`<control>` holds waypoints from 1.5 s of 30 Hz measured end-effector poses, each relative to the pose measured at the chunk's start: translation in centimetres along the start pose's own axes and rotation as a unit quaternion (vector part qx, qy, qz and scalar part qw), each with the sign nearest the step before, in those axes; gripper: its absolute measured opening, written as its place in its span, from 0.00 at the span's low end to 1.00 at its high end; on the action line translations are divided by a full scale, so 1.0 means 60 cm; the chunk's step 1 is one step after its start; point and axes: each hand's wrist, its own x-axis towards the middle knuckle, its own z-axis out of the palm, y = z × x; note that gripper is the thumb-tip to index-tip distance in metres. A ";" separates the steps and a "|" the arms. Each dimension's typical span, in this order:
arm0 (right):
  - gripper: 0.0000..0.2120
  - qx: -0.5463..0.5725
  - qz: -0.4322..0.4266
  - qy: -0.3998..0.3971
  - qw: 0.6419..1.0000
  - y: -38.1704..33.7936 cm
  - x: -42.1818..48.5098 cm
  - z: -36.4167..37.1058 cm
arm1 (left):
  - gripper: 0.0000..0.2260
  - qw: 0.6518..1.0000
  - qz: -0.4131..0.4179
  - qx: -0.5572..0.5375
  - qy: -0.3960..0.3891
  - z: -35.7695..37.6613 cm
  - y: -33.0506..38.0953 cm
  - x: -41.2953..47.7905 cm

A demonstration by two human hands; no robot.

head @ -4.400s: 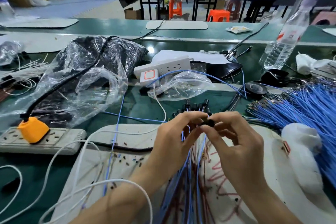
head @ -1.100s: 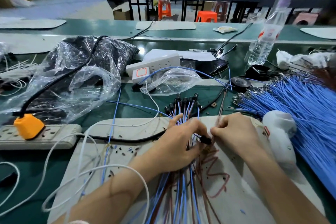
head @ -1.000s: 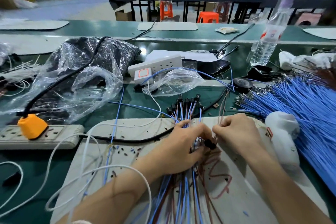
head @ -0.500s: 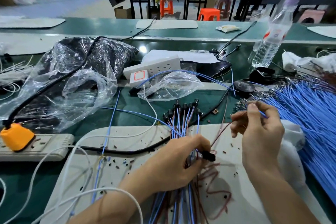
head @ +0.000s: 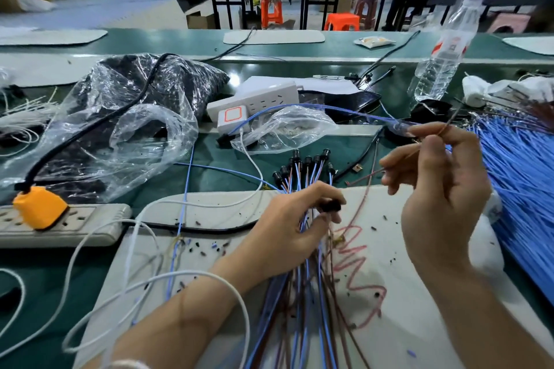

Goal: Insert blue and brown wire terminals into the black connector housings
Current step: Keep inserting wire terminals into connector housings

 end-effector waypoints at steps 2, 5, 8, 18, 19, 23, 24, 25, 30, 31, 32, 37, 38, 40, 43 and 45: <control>0.07 0.003 -0.022 -0.014 1.000 -0.006 -0.009 0.006 | 0.10 1.000 -0.011 0.001 0.001 -0.001 0.003 -0.002; 0.07 -0.010 -0.028 -0.020 0.999 -0.004 -0.020 0.013 | 0.10 1.000 -0.026 -0.005 -0.005 -0.002 0.004 -0.004; 0.06 -0.013 -0.053 -0.005 0.998 -0.005 -0.023 0.015 | 0.10 0.999 -0.037 -0.018 0.002 -0.009 -0.001 0.000; 0.07 -0.006 -0.127 -0.012 0.992 -0.018 -0.035 0.023 | 0.09 0.999 -0.032 -0.005 0.015 -0.008 -0.016 0.001; 0.07 -0.009 -0.126 -0.012 0.992 -0.017 -0.036 0.023 | 0.09 0.999 -0.030 -0.011 0.025 -0.008 -0.016 0.001; 0.05 0.002 -0.118 -0.018 0.993 -0.017 -0.040 0.023 | 0.09 0.998 -0.029 -0.014 0.049 -0.006 -0.012 -0.001; 0.04 0.005 -0.120 -0.020 0.993 -0.018 -0.040 0.023 | 0.09 0.998 -0.029 -0.010 0.049 -0.006 -0.014 -0.002; 0.03 0.006 -0.125 -0.024 0.992 -0.019 -0.041 0.023 | 0.09 0.998 -0.029 -0.006 0.047 -0.005 -0.015 -0.002; 0.03 0.011 -0.150 -0.029 0.988 -0.023 -0.039 0.023 | 0.09 0.999 -0.024 0.015 0.040 -0.006 -0.018 -0.001; 0.03 0.011 -0.151 -0.028 0.988 -0.023 -0.039 0.023 | 0.09 0.999 -0.024 0.017 0.040 -0.007 -0.018 0.000; 0.03 0.010 -0.153 -0.029 0.988 -0.023 -0.040 0.022 | 0.09 0.999 -0.023 0.017 0.040 -0.007 -0.018 -0.001; 0.04 -0.014 -0.145 -0.040 0.988 -0.017 -0.042 0.024 | 0.09 0.999 -0.007 0.019 0.043 -0.006 -0.018 0.001; 0.04 -0.021 -0.148 -0.044 0.988 -0.015 -0.041 0.023 | 0.10 0.999 -0.002 0.021 0.046 -0.005 -0.018 0.002; 0.04 -0.031 -0.154 -0.053 0.986 -0.013 -0.041 0.023 | 0.11 0.998 0.007 0.024 0.051 -0.005 -0.018 0.002; 0.06 -0.046 -0.150 -0.070 0.985 -0.006 -0.040 0.021 | 0.14 0.998 0.018 0.030 0.054 -0.005 -0.016 0.002; 0.07 -0.079 -0.145 -0.087 0.982 0.000 -0.041 0.021 | 0.15 0.998 0.024 0.032 0.057 -0.004 -0.013 0.002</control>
